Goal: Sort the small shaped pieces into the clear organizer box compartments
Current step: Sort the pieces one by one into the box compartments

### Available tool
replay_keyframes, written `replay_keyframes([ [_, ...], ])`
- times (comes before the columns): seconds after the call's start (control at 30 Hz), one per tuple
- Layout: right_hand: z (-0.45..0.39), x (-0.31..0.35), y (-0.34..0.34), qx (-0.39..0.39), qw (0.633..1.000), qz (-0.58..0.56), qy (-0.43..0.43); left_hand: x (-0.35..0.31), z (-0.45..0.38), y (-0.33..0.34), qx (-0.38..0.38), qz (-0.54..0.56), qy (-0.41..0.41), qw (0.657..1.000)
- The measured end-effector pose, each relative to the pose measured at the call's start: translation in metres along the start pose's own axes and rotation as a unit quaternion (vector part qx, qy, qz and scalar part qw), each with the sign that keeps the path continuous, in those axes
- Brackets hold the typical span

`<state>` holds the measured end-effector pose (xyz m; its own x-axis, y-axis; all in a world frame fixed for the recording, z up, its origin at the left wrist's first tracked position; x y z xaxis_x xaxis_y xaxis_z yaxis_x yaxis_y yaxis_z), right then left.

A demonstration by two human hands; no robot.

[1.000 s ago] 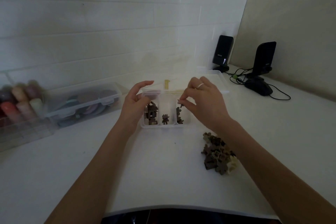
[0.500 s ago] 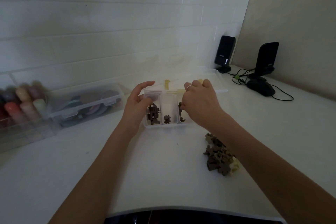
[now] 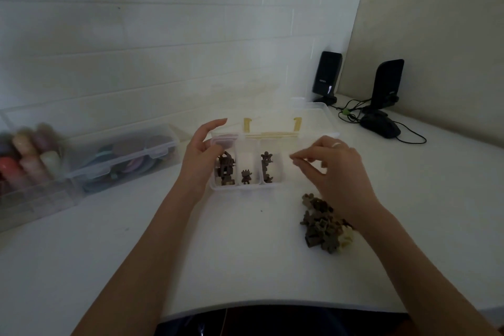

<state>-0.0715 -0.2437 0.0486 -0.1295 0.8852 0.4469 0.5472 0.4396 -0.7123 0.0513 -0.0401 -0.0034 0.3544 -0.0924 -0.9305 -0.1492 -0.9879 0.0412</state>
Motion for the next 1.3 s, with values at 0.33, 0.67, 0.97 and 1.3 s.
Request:
replay_keyframes([
  [0.33, 0.085, -0.038, -0.015, 0.005, 0.995, -0.015, 0.097, -0.003, 0.001, 0.004, -0.018, 0.005, 0.015, 1.000],
  [0.67, 0.082, -0.009, -0.002, 0.008, 0.981, 0.141, 0.136, -0.003, 0.003, 0.007, -0.010, 0.016, 0.023, 1.000],
  [0.97, 0.067, 0.006, 0.000, -0.024, 0.984, 0.142, 0.107, -0.003, 0.004, 0.009, -0.002, 0.017, 0.016, 1.000],
  [1.3, 0.010, 0.034, 0.001, -0.070, 0.997, 0.024, 0.024, -0.001, 0.005, 0.009, 0.000, 0.017, 0.011, 1.000],
])
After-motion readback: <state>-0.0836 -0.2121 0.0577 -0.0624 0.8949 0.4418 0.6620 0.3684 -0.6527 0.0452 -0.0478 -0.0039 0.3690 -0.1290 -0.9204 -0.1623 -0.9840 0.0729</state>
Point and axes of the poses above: each hand's wrist, its own z-axis away from the middle knuckle, its own y-axis out of the palm, x = y × z, the point moved 7 cm from there along -z, towards the middle knuckle, and after that the axes turned 7 degrees about y, right-handed, at the moved point
